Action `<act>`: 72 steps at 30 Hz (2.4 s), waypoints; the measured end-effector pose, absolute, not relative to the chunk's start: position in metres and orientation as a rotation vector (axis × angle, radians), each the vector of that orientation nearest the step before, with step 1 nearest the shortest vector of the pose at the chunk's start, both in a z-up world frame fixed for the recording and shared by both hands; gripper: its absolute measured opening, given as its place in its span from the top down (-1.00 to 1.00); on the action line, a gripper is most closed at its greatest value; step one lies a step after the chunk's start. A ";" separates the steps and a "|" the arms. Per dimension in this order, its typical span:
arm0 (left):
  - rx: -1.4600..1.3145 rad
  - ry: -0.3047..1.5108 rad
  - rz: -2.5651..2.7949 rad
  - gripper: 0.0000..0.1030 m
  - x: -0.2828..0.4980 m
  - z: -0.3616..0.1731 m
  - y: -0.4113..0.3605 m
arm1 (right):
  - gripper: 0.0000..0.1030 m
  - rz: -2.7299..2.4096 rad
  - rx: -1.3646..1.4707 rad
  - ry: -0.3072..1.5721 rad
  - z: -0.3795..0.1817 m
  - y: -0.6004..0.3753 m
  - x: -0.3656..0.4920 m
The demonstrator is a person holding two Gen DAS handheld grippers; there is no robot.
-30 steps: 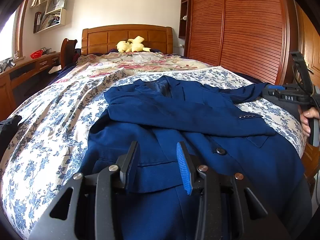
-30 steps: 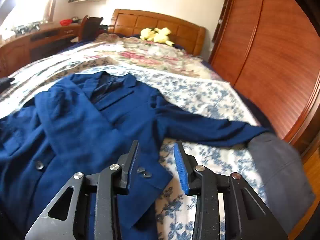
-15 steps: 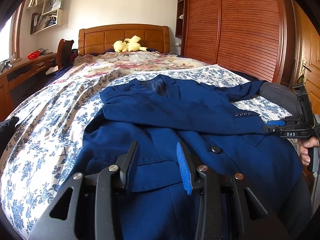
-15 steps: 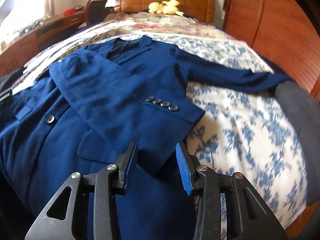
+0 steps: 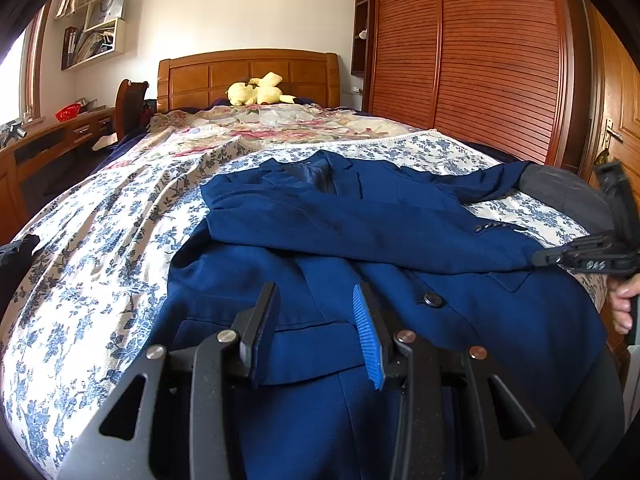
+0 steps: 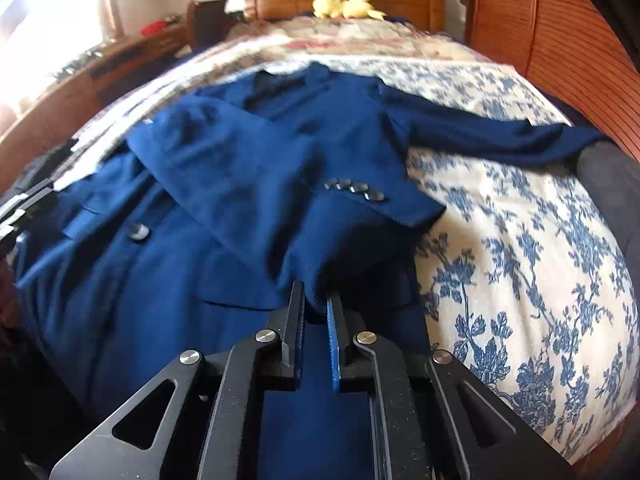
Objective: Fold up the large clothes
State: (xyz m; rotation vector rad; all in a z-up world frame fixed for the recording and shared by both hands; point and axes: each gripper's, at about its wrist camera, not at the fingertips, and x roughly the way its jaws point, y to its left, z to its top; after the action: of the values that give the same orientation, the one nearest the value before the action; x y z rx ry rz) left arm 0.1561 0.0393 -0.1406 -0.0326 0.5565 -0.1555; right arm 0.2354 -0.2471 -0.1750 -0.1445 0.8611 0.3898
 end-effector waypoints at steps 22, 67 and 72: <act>-0.019 0.508 -0.214 0.23 0.147 -0.132 0.028 | 0.17 0.444 -0.234 0.784 -0.145 -0.220 0.189; 0.024 0.567 -0.322 -0.10 0.267 -0.149 -0.044 | 0.76 0.405 -0.190 0.772 -0.157 -0.293 0.278; 0.038 0.547 -0.321 -0.10 0.263 -0.150 -0.047 | -0.04 0.325 -0.199 0.765 -0.151 -0.308 0.305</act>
State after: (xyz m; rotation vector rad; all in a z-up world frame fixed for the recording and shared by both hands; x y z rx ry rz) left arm 0.2627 -0.0469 -0.1502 0.0380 0.5475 -0.3214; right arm 0.3046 -0.3078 -0.1513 -0.1992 0.7653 0.3248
